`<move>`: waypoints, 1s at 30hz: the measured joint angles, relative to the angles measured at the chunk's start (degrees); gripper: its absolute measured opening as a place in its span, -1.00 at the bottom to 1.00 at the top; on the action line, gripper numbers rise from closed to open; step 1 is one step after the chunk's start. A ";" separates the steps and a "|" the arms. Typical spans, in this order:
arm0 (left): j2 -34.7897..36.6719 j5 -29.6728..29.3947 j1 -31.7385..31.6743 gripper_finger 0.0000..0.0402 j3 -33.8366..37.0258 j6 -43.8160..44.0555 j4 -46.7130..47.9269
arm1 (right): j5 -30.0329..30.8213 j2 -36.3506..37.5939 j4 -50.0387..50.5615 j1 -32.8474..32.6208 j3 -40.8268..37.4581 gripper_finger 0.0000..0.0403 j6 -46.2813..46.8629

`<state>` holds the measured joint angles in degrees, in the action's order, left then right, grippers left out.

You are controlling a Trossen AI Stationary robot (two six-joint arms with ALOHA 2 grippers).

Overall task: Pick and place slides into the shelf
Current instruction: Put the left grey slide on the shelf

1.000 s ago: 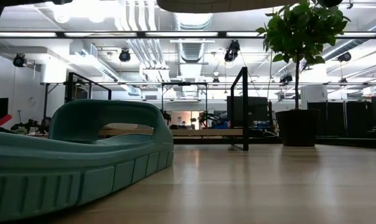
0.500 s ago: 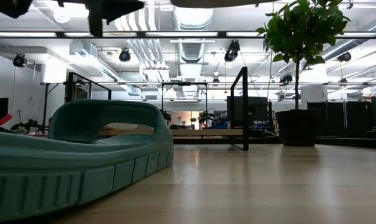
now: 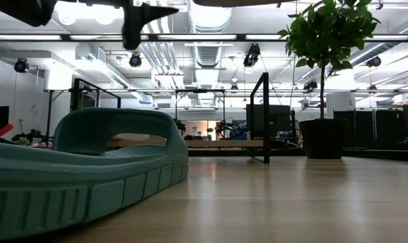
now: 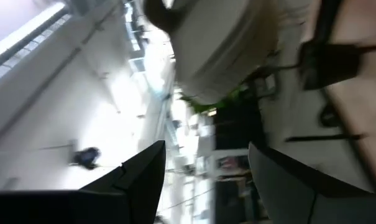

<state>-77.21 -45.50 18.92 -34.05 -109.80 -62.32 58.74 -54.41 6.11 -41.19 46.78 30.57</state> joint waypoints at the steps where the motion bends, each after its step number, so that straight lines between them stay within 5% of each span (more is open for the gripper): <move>1: -1.01 -0.02 0.00 0.07 -0.09 -3.71 -2.29 | 0.00 0.00 -0.01 0.00 0.00 -0.96 -0.02; 18: -14.12 -0.69 -0.11 0.07 -4.38 -13.87 -13.68 | 2.13 -0.04 1.80 -0.04 -0.02 -0.96 -0.85; 30: -15.32 -3.46 -0.07 0.07 -4.02 -13.90 -16.77 | 3.00 0.42 2.87 0.00 -0.04 -0.96 -1.03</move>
<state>-92.53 -48.96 18.85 -38.08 -123.70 -79.09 61.74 -54.00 8.98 -41.19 46.74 29.54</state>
